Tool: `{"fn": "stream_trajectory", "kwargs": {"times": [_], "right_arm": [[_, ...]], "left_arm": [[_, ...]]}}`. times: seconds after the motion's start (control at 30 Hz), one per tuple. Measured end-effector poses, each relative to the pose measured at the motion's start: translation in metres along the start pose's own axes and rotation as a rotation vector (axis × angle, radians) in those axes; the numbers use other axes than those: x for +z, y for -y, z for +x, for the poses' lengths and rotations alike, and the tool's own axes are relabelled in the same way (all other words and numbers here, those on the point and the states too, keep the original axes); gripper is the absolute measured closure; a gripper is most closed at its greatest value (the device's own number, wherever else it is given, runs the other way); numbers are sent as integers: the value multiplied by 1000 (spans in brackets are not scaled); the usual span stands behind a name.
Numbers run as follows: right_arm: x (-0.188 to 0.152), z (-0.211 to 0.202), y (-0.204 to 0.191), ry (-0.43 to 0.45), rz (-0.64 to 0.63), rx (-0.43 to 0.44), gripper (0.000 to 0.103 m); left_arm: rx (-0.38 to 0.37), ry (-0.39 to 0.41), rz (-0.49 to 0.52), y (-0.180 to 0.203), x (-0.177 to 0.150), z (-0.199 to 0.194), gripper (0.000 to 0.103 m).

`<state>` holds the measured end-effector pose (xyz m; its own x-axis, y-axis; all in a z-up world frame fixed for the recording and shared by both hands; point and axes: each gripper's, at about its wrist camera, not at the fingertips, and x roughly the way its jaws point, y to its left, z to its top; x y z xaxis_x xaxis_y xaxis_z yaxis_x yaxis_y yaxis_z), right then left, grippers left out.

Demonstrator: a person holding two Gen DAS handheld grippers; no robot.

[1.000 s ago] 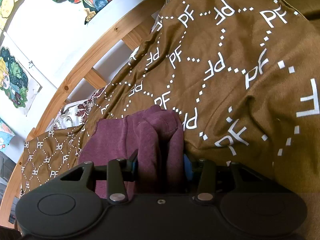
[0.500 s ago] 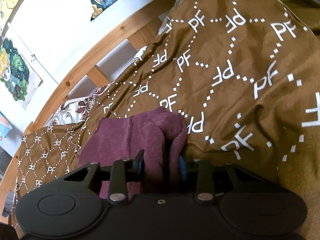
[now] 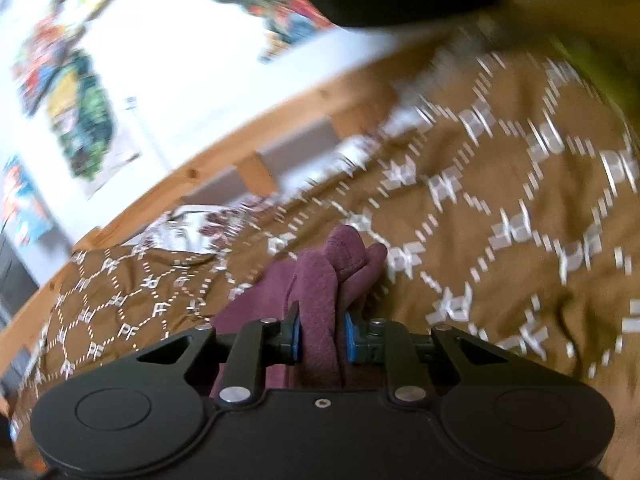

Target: Fold small clothes

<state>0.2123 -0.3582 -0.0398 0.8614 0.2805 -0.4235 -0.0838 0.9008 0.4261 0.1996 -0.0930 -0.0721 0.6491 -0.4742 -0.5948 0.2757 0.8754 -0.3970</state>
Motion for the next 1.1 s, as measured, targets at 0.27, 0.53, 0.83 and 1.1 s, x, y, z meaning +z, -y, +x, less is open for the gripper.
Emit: {"fn": "stream_trajectory", "kwargs": {"times": [0.27,0.53,0.83,1.1], "right_arm": [[29,14,-44,136,-116,145,82],[20,95,-62,7,-106,176,82],[3,105,-27,-29,-39,62,72],[-4,97,-22,-41,-24,0,50]], "left_arm": [[184,198,130,0,24,-20,44],[317,91,-82,-52,35,14,42],[319,75,-147,-61,35,19,28],[308,28,-251,-80,30,13,6]]}}
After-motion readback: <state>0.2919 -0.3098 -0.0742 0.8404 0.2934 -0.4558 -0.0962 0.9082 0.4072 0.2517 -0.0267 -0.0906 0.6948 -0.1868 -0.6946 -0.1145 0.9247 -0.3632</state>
